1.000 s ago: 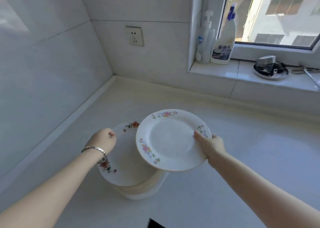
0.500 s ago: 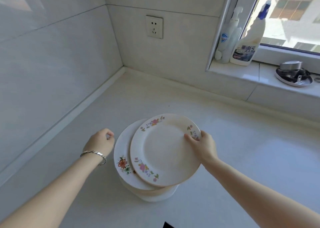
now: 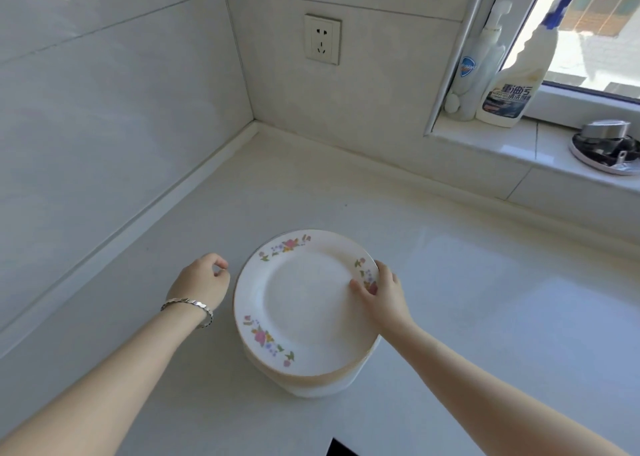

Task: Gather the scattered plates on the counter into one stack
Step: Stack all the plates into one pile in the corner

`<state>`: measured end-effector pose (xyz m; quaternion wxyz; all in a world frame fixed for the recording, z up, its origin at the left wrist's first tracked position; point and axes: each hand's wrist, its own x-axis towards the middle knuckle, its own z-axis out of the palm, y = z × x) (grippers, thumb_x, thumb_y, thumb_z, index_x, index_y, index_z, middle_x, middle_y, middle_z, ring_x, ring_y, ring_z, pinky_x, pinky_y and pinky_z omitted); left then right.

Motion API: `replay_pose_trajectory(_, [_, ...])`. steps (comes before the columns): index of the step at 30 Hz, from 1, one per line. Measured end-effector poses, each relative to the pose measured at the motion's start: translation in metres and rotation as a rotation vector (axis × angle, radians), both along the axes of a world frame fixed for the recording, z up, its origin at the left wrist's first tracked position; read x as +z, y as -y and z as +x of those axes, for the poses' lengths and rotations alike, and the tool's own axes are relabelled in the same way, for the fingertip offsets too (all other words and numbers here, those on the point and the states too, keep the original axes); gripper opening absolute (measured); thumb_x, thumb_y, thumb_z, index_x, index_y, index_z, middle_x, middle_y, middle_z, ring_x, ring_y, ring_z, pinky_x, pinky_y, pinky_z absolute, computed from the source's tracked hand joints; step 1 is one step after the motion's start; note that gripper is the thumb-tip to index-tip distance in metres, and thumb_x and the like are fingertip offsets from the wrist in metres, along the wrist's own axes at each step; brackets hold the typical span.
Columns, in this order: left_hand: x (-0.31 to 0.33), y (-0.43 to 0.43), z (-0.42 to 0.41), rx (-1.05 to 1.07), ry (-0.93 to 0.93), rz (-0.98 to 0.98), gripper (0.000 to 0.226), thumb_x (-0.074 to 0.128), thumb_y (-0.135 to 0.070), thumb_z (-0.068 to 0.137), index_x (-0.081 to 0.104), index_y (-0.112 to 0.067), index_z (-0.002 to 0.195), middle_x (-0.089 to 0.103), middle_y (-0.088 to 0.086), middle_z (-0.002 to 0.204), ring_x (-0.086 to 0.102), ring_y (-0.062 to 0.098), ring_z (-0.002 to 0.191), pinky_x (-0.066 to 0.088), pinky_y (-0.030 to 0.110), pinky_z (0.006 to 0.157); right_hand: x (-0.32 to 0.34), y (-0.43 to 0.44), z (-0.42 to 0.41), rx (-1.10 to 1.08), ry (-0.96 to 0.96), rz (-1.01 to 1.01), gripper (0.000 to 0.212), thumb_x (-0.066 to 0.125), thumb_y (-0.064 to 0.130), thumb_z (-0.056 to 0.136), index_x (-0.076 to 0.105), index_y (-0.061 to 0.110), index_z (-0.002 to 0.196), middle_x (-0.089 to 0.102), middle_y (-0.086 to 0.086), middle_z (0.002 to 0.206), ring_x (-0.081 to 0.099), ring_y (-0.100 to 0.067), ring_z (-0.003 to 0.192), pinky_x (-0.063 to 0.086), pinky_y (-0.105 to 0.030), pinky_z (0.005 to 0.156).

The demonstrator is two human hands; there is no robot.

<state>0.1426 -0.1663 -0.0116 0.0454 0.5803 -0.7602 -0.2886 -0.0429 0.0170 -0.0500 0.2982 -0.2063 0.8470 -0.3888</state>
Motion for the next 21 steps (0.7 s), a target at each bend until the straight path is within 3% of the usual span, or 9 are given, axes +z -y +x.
replay_pose_trajectory(3, [0.000, -0.001, 0.004, 0.011, 0.007, 0.007, 0.017, 0.045, -0.013, 0.087, 0.058, -0.020, 0.096, 0.071, 0.011, 0.100, 0.068, 0.031, 0.084, 0.054, 0.040, 0.084, -0.001, 0.005, 0.002, -0.010, 0.029, -0.008, 0.063, 0.058, 0.028, 0.088, 0.031, 0.012, 0.142, 0.044, -0.009, 0.121, 0.049, -0.025, 0.106, 0.042, -0.038, 0.100])
replay_pose_trajectory(5, [-0.001, -0.003, 0.006, 0.008, 0.016, 0.010, 0.019, 0.044, -0.013, 0.087, 0.059, -0.019, 0.098, 0.070, 0.011, 0.103, 0.067, 0.031, 0.086, 0.054, 0.039, 0.084, -0.001, 0.006, -0.001, 0.009, 0.022, 0.006, 0.061, 0.058, 0.030, 0.088, 0.032, 0.012, 0.141, 0.044, -0.007, 0.113, 0.047, -0.021, 0.098, 0.044, -0.036, 0.094])
replay_pose_trajectory(8, [-0.001, -0.006, 0.005, -0.030, 0.056, -0.033, 0.025, 0.044, -0.013, 0.089, 0.060, -0.015, 0.108, 0.068, 0.008, 0.103, 0.060, 0.027, 0.080, 0.046, 0.030, 0.074, 0.004, 0.004, -0.008, 0.055, 0.075, 0.017, 0.056, 0.058, 0.031, 0.088, 0.036, 0.014, 0.137, 0.050, -0.006, 0.111, 0.050, -0.020, 0.094, 0.042, -0.027, 0.080])
replay_pose_trajectory(12, [0.014, -0.020, -0.014, -0.117, 0.047, -0.145, 0.026, 0.044, -0.013, 0.089, 0.059, -0.014, 0.110, 0.056, -0.002, 0.063, 0.053, 0.028, 0.066, 0.038, 0.028, 0.062, 0.018, -0.020, -0.033, 0.076, 0.066, 0.081, 0.042, 0.045, 0.036, 0.094, 0.060, 0.001, 0.111, 0.067, -0.012, 0.097, 0.062, -0.027, 0.088, 0.044, -0.030, 0.074])
replay_pose_trajectory(15, [0.031, -0.043, -0.049, -0.248, -0.005, -0.205, 0.025, 0.044, -0.013, 0.089, 0.059, -0.015, 0.110, 0.052, -0.003, 0.061, 0.053, 0.029, 0.070, 0.036, 0.027, 0.062, 0.016, -0.060, -0.061, 0.100, 0.082, 0.177, 0.026, 0.048, 0.029, 0.092, 0.062, 0.006, 0.092, 0.068, -0.008, 0.089, 0.062, -0.023, 0.081, 0.048, -0.032, 0.073])
replay_pose_trajectory(18, [0.038, -0.077, -0.094, -0.412, -0.094, -0.214, 0.023, 0.045, -0.013, 0.090, 0.062, -0.013, 0.105, 0.050, -0.009, 0.063, 0.054, 0.028, 0.075, 0.038, 0.026, 0.065, 0.008, -0.111, -0.086, 0.125, 0.083, 0.342, 0.013, 0.051, 0.024, 0.089, 0.060, 0.015, 0.091, 0.066, -0.003, 0.085, 0.062, -0.018, 0.077, 0.045, -0.023, 0.062])
replay_pose_trajectory(21, [0.032, -0.127, -0.143, -0.619, -0.057, -0.160, 0.022, 0.043, -0.016, 0.090, 0.061, -0.016, 0.102, 0.054, -0.009, 0.066, 0.054, 0.025, 0.076, 0.039, 0.026, 0.066, 0.000, -0.172, -0.106, 0.063, 0.075, 0.446, 0.010, 0.050, 0.025, 0.088, 0.058, 0.020, 0.085, 0.070, -0.008, 0.090, 0.067, -0.023, 0.084, 0.051, -0.028, 0.075])
